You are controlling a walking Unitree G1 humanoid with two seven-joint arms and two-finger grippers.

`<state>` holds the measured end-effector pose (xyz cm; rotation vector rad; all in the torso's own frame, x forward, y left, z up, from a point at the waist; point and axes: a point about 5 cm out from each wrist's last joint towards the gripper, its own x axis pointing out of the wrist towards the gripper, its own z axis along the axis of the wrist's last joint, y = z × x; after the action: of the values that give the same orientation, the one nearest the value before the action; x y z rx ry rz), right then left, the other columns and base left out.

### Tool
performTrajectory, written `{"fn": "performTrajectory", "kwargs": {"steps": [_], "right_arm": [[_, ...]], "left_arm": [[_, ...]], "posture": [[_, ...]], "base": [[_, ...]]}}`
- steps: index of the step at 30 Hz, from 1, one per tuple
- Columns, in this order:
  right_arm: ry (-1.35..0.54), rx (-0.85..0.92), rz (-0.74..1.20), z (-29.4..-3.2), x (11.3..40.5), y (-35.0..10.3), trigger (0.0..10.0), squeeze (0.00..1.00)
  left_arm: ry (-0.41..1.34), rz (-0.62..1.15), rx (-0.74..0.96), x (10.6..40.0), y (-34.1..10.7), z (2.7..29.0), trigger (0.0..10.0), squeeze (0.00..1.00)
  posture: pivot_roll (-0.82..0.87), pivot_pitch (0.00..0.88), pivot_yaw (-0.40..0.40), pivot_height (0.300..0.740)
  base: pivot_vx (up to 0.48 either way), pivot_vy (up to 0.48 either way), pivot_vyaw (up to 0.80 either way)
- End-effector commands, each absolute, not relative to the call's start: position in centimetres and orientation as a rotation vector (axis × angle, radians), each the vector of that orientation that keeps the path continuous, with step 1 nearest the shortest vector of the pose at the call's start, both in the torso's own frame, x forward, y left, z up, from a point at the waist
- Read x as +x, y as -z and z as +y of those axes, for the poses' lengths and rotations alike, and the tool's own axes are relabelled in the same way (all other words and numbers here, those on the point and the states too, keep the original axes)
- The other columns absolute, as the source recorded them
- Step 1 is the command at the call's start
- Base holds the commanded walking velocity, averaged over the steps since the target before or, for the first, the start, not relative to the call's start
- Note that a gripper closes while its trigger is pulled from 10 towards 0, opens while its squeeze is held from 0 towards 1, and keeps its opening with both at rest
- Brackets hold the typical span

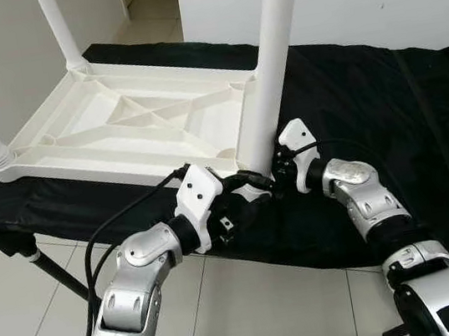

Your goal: Building children table

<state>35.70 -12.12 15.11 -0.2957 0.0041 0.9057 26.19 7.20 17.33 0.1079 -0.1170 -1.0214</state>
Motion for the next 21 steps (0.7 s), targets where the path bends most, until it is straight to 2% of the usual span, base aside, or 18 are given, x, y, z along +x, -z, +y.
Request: {"fn": "performTrajectory", "kwargs": {"steps": [1,2,12,13,14,15,21], "right_arm": [[-0.949,-0.321,0.029,-11.6,35.7,-14.6,4.6,0.0],[-0.955,-0.308,0.039,-11.6,35.7,-14.3,0.0,0.0],[-0.957,-0.3,0.061,-12.4,35.4,-13.3,0.0,0.0],[-0.919,-0.285,0.049,-12.9,35.4,-13.3,4.7,0.0],[-0.919,-0.285,0.049,-12.9,35.4,-13.3,4.7,0.0],[-0.876,-0.263,0.03,-13.4,35.3,-13.6,10.0,0.0],[-0.709,-0.201,-0.036,-14.0,35.2,-14.2,10.0,0.0]], "left_arm": [[1.019,-0.118,0.109,25.9,-17.5,7.1,10.0,0.0],[1.019,-0.117,0.11,25.9,-17.5,7.2,10.0,0.0],[1.03,-0.106,0.106,25.7,-17.5,7.1,10.0,0.0],[1.033,-0.105,0.105,25.6,-17.5,7.1,10.0,0.0],[1.033,-0.105,0.105,25.6,-17.5,7.1,10.0,0.0],[1.036,-0.105,0.106,25.6,-17.5,7.1,10.0,0.0],[1.039,-0.099,0.102,25.7,-17.4,6.9,10.0,0.0]], "posture": [[-0.06,0.041,0.016,0.74],[-0.05,0.039,0.018,0.74],[-0.05,0.044,0.017,0.74],[-0.05,0.046,0.017,0.74],[-0.05,0.046,0.017,0.74],[-0.06,0.047,0.017,0.74],[-0.07,0.048,0.017,0.74]], "base": [[0.0,0.0,0.0],[0.0,0.0,0.0],[0.0,0.0,0.0],[0.0,0.0,0.0],[0.0,0.0,0.0],[0.0,0.0,0.0],[0.0,0.0,0.0]]}}
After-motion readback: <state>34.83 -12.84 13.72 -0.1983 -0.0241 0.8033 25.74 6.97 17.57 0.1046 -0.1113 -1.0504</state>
